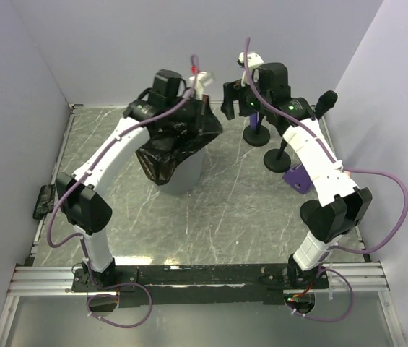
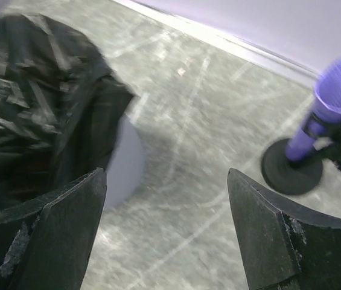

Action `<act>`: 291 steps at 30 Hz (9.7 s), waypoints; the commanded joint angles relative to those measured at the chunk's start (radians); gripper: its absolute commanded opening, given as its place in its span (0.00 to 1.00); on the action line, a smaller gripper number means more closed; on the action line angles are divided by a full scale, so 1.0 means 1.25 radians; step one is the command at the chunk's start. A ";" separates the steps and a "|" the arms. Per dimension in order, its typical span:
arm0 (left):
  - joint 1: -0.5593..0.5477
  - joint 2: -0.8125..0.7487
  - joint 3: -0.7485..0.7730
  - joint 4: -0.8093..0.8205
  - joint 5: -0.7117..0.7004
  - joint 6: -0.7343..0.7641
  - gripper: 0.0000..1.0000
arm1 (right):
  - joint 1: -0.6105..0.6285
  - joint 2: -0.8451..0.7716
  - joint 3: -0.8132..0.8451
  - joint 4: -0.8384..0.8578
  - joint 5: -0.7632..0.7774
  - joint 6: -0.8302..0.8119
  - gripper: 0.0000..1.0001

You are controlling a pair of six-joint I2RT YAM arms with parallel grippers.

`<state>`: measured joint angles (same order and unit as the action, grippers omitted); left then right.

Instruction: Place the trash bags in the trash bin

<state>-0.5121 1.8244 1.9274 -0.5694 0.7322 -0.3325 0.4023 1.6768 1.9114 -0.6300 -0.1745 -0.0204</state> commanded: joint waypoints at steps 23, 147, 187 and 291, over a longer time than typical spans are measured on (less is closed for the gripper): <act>-0.111 -0.152 -0.236 0.151 -0.061 0.418 0.81 | -0.078 -0.145 -0.139 0.002 -0.048 -0.044 0.87; 0.557 -0.047 -0.787 1.569 0.533 -0.848 0.08 | -0.017 0.356 0.080 0.142 -0.496 0.133 0.11; 0.593 0.094 -0.002 -0.583 0.594 0.675 0.97 | -0.079 0.032 0.035 0.020 -0.125 -0.131 0.86; 0.450 -0.103 -0.608 0.977 0.460 -0.659 0.15 | 0.049 -0.209 -0.670 0.365 -0.334 -0.315 0.00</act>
<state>0.0605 1.7355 1.1797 0.5808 1.2850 -1.1519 0.4732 1.3853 1.0008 -0.2321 -0.5468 -0.4026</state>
